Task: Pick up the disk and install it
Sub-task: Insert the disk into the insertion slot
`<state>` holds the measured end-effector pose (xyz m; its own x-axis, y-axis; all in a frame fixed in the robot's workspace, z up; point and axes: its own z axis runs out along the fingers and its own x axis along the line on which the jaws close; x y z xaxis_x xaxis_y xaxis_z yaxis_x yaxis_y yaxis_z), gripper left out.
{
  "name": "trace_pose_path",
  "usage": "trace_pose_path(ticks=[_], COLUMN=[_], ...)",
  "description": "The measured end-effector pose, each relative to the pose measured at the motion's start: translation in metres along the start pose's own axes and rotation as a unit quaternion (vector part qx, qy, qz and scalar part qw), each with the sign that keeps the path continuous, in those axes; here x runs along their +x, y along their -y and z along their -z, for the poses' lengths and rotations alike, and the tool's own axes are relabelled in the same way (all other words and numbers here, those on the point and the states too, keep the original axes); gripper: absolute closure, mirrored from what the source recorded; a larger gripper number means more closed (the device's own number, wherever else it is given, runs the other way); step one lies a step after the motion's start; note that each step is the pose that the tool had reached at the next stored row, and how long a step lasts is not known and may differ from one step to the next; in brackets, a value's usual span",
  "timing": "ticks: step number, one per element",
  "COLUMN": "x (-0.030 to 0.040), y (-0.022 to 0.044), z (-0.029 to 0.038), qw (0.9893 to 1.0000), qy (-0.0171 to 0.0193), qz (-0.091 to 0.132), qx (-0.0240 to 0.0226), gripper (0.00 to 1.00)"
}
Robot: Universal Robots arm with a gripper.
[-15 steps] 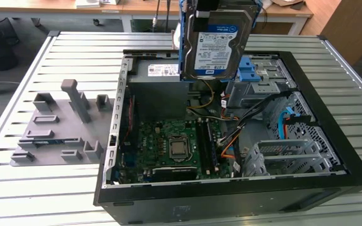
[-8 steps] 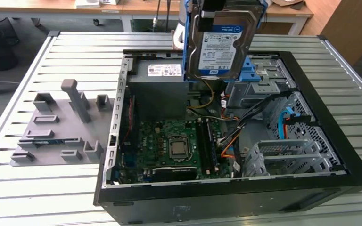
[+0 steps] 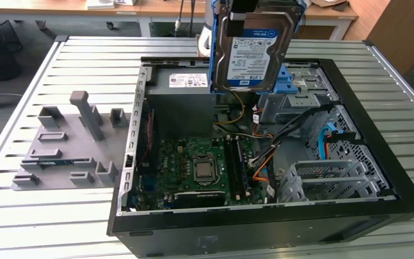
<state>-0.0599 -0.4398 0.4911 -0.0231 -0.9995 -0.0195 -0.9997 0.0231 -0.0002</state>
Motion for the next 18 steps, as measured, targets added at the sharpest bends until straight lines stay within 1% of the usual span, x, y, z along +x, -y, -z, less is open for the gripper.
trace_pose_path(ticks=[4,8,11,16,18], x=[0.001,0.0081,0.0167,0.0333,0.0373], y=[0.0,0.0002,0.0004,0.0008,0.0009], z=[0.0,0.0001,0.0001,0.0,-0.0001], qw=[1.0,1.0,1.0,1.0,1.0], qy=[0.0,0.0,0.0001,0.0,0.0], qz=[0.0,0.0,0.0,0.0,0.0], qx=[0.0,0.0,0.0,0.0,0.0], gripper=[0.64,0.64,0.64,0.64,0.64])
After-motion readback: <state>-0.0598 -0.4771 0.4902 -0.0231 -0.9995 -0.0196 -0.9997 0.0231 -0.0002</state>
